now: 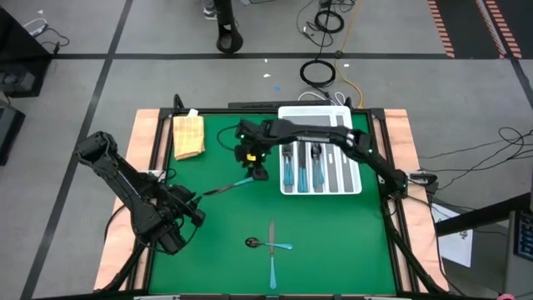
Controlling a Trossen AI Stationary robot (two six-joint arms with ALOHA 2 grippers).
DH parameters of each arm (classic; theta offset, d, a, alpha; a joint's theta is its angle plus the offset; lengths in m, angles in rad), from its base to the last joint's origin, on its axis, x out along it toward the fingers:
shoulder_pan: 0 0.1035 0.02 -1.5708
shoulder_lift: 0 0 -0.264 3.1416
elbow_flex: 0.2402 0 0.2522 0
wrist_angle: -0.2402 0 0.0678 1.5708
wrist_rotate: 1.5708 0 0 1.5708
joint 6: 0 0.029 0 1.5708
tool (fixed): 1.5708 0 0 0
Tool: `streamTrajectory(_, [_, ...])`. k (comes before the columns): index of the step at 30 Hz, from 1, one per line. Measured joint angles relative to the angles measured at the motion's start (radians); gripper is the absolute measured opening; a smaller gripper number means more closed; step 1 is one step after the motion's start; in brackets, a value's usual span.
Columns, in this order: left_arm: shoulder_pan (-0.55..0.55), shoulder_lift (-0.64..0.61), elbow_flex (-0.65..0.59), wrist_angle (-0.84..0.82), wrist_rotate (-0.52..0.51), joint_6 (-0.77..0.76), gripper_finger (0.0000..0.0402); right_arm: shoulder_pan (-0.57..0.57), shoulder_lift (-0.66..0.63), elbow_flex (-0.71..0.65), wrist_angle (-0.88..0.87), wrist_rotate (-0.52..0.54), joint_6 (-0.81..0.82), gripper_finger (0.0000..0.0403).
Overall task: Sort silverware
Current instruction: Put the blue table knife into the silverware organizer
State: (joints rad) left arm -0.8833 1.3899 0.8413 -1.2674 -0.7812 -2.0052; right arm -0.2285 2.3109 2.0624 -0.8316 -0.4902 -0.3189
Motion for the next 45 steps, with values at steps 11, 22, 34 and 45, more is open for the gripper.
streamTrajectory(11, [0.0, 0.0, 0.0, 0.002, -0.02, -0.005, 0.0109, -0.006, -0.365, -0.069, -0.234, 0.063, -0.09, 0.017])
streamTrajectory(22, [0.0, 0.0, 0.0, 0.004, -0.066, -0.005, 0.0109, 0.006, -0.918, -1.038, 0.647, 0.222, 0.259, 0.0152])
streamTrajectory(34, [0.048, 0.011, 0.0, 0.008, -0.084, -0.002, 0.0109, 0.023, -0.514, -1.081, 1.454, 0.237, 0.094, 0.0153])
streamTrajectory(45, [0.05, 0.088, 0.0, 0.066, -0.062, 0.004, 0.0109, 0.06, -0.164, -0.632, 1.177, 0.004, -0.049, 0.0153])
